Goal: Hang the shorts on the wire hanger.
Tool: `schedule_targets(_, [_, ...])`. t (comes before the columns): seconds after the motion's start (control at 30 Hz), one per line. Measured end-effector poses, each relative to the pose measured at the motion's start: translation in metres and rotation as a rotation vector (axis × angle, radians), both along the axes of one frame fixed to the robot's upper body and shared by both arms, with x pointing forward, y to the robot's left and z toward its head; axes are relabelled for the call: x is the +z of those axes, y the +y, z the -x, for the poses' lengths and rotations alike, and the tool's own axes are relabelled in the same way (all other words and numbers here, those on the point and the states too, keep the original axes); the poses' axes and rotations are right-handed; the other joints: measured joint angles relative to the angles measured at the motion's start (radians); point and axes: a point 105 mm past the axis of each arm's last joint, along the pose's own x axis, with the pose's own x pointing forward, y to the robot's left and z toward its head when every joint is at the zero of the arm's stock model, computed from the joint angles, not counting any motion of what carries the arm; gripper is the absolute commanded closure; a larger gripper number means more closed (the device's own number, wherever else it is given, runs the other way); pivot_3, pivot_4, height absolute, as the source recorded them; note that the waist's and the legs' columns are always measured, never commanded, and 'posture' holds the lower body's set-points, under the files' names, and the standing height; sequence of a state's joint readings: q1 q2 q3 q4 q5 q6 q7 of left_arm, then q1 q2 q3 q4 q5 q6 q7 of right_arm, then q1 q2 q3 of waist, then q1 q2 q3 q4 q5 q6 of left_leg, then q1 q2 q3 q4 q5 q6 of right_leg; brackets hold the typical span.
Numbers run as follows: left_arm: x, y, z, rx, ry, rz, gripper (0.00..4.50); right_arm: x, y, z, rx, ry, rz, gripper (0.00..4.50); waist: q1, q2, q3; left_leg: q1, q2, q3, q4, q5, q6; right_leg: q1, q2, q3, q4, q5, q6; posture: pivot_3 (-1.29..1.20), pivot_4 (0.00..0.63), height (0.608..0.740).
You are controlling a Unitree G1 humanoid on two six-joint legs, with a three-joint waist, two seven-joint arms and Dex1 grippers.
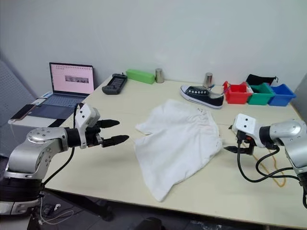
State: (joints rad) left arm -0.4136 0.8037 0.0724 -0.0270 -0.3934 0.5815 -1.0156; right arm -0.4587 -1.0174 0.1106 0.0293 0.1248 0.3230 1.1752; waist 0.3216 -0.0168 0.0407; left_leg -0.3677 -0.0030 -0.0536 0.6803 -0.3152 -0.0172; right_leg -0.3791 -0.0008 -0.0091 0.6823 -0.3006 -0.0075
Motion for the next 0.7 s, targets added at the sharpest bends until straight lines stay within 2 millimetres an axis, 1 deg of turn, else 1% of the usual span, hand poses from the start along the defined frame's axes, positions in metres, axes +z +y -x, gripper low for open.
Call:
schedule_targets(0.13, [0.003, -0.003, -0.002, -0.007, -0.016, 0.009, 0.05, -0.003, -0.002, -0.002, -0.013, -0.003, 0.002, 0.0, 0.026, 0.0, 0.0, -0.001, 0.0, 0.0, 0.0, 0.0, 0.0, 0.0, 0.0, 0.0, 0.0, 0.0, 0.0, 0.41, 0.0, 0.74])
schedule_targets(0.33, [-0.003, -0.006, -0.002, -0.019, -0.008, -0.012, 0.05, -0.006, -0.004, -0.002, -0.023, -0.006, 0.01, 0.0, 0.053, 0.0, 0.0, -0.003, 0.0, 0.001, 0.0, 0.0, 0.0, -0.003, 0.0, 0.0, -0.001, 0.0, 0.0, 0.4, 0.0, 0.74])
schedule_targets(0.43, [-0.007, -0.002, -0.003, 0.0, 0.008, -0.007, 0.05, -0.008, -0.005, -0.001, -0.023, -0.007, 0.014, 0.0, 0.061, 0.0, 0.0, -0.006, 0.0, 0.001, 0.001, 0.0, 0.0, -0.005, 0.0, 0.0, 0.0, 0.0, 0.0, 0.4, 0.0, 0.74])
schedule_targets(0.57, [-0.009, -0.003, -0.003, 0.0, 0.012, 0.0, 0.05, -0.014, -0.006, 0.001, -0.022, 0.005, 0.019, 0.0, 0.07, 0.0, 0.0, -0.011, -0.001, 0.0, 0.002, 0.0, 0.0, -0.009, 0.0, -0.001, 0.0, 0.001, 0.0, 0.4, 0.0, 0.74])
schedule_targets(0.7, [-0.012, -0.006, -0.004, 0.009, 0.013, 0.012, 0.05, -0.017, -0.011, 0.0, 0.001, -0.027, 0.092, 0.0, 0.075, -0.001, 0.0, -0.011, -0.001, 0.001, 0.002, 0.0, 0.0, -0.009, 0.0, -0.001, 0.0, 0.001, 0.0, 0.4, 0.0, 0.74])
